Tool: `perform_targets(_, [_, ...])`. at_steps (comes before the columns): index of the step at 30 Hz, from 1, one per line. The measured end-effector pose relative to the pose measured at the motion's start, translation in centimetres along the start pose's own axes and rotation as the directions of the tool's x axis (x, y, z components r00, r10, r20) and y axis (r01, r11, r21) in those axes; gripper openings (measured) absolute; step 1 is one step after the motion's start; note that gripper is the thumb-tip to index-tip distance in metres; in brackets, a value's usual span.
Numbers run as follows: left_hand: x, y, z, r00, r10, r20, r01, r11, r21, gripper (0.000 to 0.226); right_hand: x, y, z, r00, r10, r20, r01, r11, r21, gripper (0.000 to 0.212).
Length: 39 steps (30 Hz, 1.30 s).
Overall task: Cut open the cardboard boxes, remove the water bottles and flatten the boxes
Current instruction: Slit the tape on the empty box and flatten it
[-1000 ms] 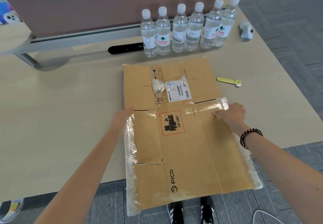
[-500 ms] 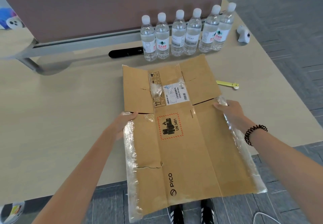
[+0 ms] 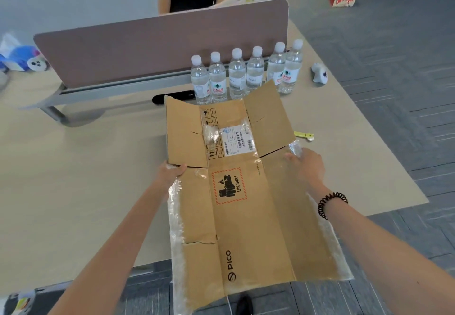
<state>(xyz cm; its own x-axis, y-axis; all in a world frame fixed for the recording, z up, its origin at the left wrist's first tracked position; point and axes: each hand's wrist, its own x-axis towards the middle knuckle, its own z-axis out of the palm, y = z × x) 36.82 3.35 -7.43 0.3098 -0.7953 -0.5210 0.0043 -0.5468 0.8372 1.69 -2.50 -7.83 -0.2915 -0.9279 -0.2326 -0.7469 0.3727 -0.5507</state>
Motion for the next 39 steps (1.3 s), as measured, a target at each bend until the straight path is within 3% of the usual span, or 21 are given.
perform_targets(5, [-3.0,3.3,2.7,1.000,0.023,0.005,-0.023,0.999,0.028,0.038,-1.0,1.2,-4.0,1.000,-0.018,-0.019,0.020,0.997,0.079,0.022])
perform_targets(10, [-6.6,6.0,7.3,0.998,0.061,-0.009,-0.061,0.997,0.044,0.021,-1.5,4.7,-9.4,0.997,-0.033,-0.070,0.040,0.994,0.102,0.036])
perform_targets(15, [-10.8,8.8,12.5,0.990,0.137,0.014,-0.138,0.989,0.052,0.043,-2.3,8.5,-15.0,0.992,-0.062,-0.113,0.080,0.984,0.156,0.037])
perform_targets(25, [-17.6,14.3,24.8,0.951,0.288,0.108,-0.299,0.949,0.099,0.044,-2.0,17.6,-26.7,0.974,0.009,-0.226,0.062,0.950,0.307,0.038])
perform_targets(34, [-22.5,18.4,41.1,0.854,0.360,0.376,-0.396,0.918,0.023,0.042,-2.6,28.6,-39.6,0.898,0.191,-0.397,-0.024,0.921,0.389,0.038])
perform_targets(39, [-24.8,20.6,52.5,0.767,0.359,0.531,-0.456,0.888,0.058,0.043,-3.5,36.1,-47.2,0.795,0.317,-0.516,-0.095,0.907,0.411,0.039])
